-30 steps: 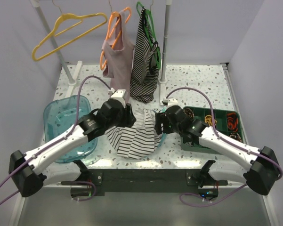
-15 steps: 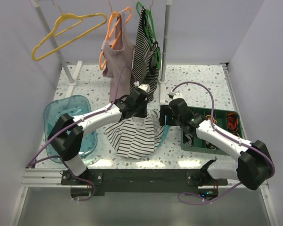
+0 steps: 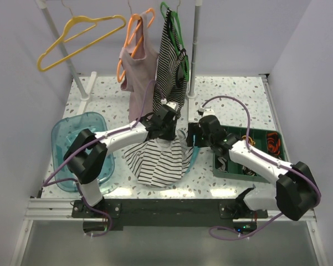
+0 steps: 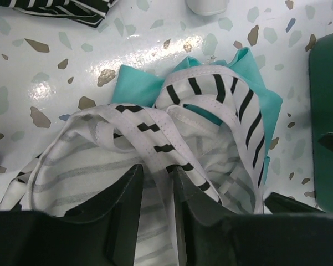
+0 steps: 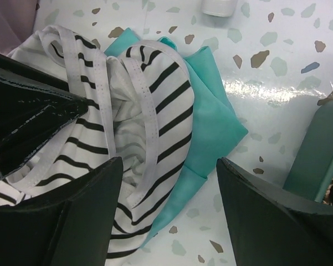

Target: Place the tank top on the hanger

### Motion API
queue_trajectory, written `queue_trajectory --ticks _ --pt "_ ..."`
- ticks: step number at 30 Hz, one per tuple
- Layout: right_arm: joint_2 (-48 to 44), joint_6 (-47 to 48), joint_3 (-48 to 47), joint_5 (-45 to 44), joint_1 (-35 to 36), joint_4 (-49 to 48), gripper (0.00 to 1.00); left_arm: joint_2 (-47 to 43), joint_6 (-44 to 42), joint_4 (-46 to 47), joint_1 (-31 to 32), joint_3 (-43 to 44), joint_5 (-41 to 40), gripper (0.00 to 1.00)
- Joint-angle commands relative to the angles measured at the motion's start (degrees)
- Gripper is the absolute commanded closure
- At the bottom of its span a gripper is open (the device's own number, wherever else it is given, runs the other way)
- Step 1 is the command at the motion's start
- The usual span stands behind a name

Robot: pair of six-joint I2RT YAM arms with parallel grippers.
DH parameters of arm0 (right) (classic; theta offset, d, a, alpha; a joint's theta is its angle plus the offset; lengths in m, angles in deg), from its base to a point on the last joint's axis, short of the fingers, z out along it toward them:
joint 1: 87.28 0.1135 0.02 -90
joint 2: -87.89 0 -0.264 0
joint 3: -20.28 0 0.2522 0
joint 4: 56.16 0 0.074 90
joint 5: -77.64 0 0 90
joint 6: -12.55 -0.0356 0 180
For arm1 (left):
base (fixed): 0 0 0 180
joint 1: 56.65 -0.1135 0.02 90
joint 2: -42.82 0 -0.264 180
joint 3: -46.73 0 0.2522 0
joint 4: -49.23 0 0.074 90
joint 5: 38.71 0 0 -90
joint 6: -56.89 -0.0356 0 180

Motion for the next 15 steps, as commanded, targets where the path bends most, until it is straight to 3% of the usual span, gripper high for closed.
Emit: queue_trajectory --ticks 1,7,15 --pt "3.27 0.90 -2.25 0.36 -0.17 -3.87 0.28 0.00 0.46 4.79 -0.50 1.24 2.98 0.70" --pt "5.91 0.81 -4.44 -0.87 -0.96 -5.54 0.28 -3.25 1.52 6.99 -1.12 -2.18 3.96 0.99" --pt "13.55 0.55 -10.07 -1.58 -1.14 -7.13 0.32 -10.63 2.05 7.25 -2.35 -6.84 2.64 1.00"
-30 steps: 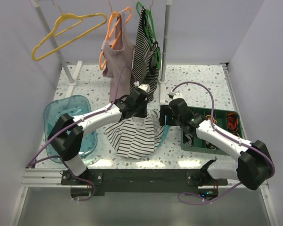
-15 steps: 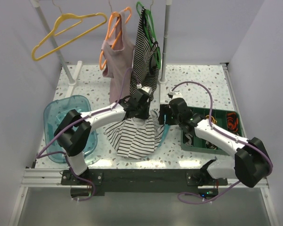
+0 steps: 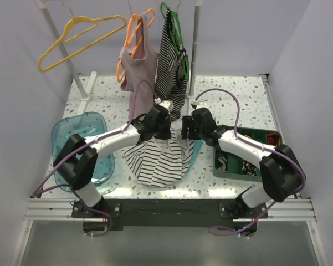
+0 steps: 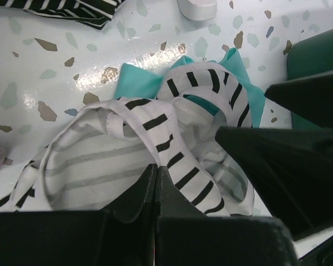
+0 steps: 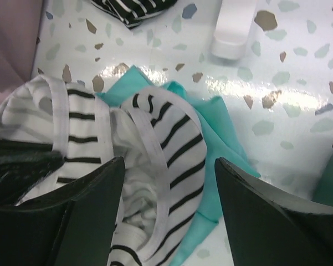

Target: Place the tank top on the hanger

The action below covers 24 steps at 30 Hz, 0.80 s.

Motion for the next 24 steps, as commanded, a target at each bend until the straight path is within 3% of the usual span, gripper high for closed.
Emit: queue_trajectory --ticks 1,9,12,13,16,21,24 --pt "3.44 0.42 -4.26 -1.45 -0.24 -3.32 0.36 -6.19 1.35 3.12 -0.80 -2.32 -0.66 1.00" --pt "5.65 0.42 -5.67 -4.25 -0.24 -3.06 0.57 -10.33 0.91 2.51 -1.41 -3.91 -0.75 1.00" --pt "4.33 0.59 -5.84 -6.54 -0.24 -1.92 0.72 -12.08 0.91 1.81 -1.50 -4.35 -0.84 1.00" --pt "3.46 0.85 -6.02 -7.24 -0.07 -1.57 0.83 -12.61 0.91 1.54 -1.41 -4.69 -1.01 1.00" --pt "1.70 1.73 -7.24 -8.91 -0.16 0.79 1.00 -16.03 0.91 0.75 -1.59 -5.40 -2.15 1.00" --pt "-4.27 2.44 -11.20 -11.20 -0.16 5.11 1.00 -25.96 -0.40 -2.67 -1.85 -3.56 -5.75 1.00" --pt "-9.37 3.49 -16.20 -11.29 -0.16 8.35 1.00 -31.94 -4.88 -7.06 -1.76 1.88 -9.79 1.00"
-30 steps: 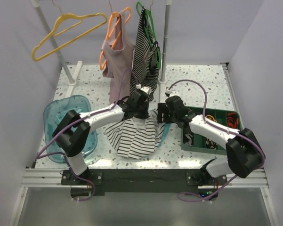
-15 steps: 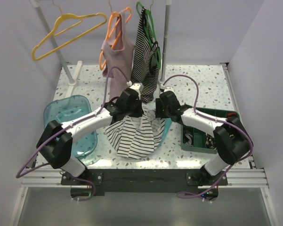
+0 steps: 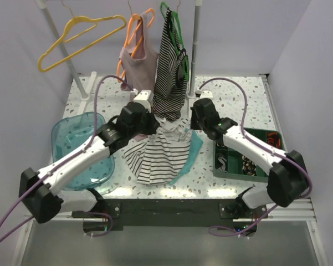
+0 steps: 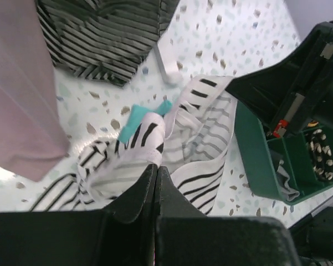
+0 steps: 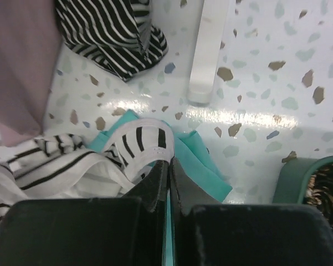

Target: Place the tank top on the hanger

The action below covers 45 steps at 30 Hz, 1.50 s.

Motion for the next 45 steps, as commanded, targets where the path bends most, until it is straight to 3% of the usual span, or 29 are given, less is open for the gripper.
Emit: queue_trajectory --ticks 1,7,12,16,21,24,28,31,34,37,40,43,45 --pt "-9.18 2.46 -11.46 -3.20 -0.16 4.62 1.00 -9.69 -7.26 -3.64 -0.52 9.83 -8.07 1.00" --pt "-13.85 3.96 -25.60 -3.55 -0.16 8.85 1.00 -17.00 -17.39 -5.15 -0.61 23.30 -12.04 1.00" --pt "-12.10 5.36 -37.66 -3.90 -0.16 10.61 1.00 -15.43 -22.40 -1.19 -0.61 33.39 -11.96 1.00" --pt "-9.47 7.65 -49.51 -5.75 -0.07 13.60 1.00 -14.11 -23.55 2.58 -0.61 37.11 -10.64 1.00" --pt "-7.88 8.89 -54.29 -6.11 -0.16 15.27 1.00 -14.46 -22.77 3.21 -0.61 33.71 -11.07 1.00" --pt "-10.50 7.58 -47.82 -5.14 -0.16 15.37 1.00 -16.82 -19.70 2.15 -0.52 25.56 -10.90 1.00" --pt "-18.23 2.75 -23.70 -1.02 -0.16 12.11 1.00 -24.36 -14.42 1.63 -0.52 10.43 -7.83 1.00" --pt "-23.59 -2.09 -7.44 3.89 -0.07 10.97 1.00 -27.36 -9.77 0.58 -0.52 -1.44 -0.28 1.00" --pt "-27.12 -6.31 6.12 7.86 0.02 9.04 1.00 -30.00 -4.67 2.23 -0.61 -13.40 4.91 1.00" --pt "-27.82 -8.16 13.70 9.19 0.11 8.94 1.00 -30.80 -1.32 4.78 -0.61 -21.76 7.90 0.99" --pt "-28.70 -8.08 18.02 10.07 0.19 9.47 1.00 -30.19 -0.44 5.23 -0.61 -24.85 9.31 0.92" --pt "-29.40 -7.64 20.58 12.43 0.54 9.91 1.00 -29.84 -0.35 4.53 -0.61 -26.17 10.72 0.76" --pt "-29.85 -7.64 21.64 14.28 0.81 9.82 0.84 -30.62 -0.35 3.65 -0.52 -25.82 9.68 0.60"
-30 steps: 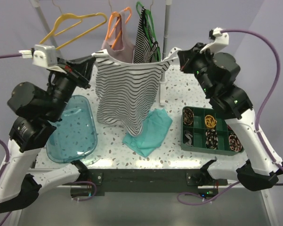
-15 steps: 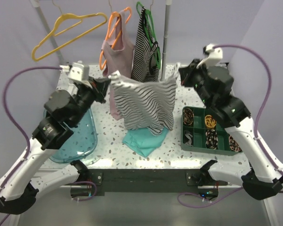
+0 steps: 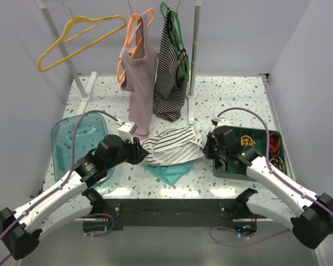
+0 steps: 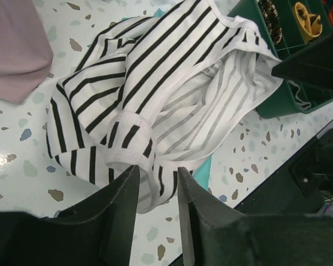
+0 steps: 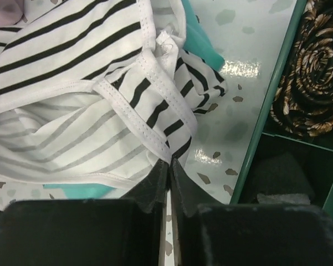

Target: Place the tank top on the hanger

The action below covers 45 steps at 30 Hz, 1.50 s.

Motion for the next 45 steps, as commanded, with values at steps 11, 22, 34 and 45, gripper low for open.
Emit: queue_trajectory --ticks 11,22,34,45 --pt "-7.14 1.73 -3.42 4.23 1.60 3.01 0.38 -4.16 -3.62 -0.88 -0.28 22.98 -6.89 0.34" --pt "-3.01 6.47 -10.63 6.42 1.60 1.87 0.36 16.40 -20.40 -1.41 -2.37 55.52 -47.33 0.18" --pt "-0.29 9.03 -9.32 11.87 1.60 -1.91 0.36 33.46 -15.95 -7.47 -45.42 74.43 -2.19 0.04" --pt "2.52 11.58 -10.11 15.57 1.60 -2.35 0.36 38.29 -1.36 10.01 -71.80 67.93 25.34 0.03"
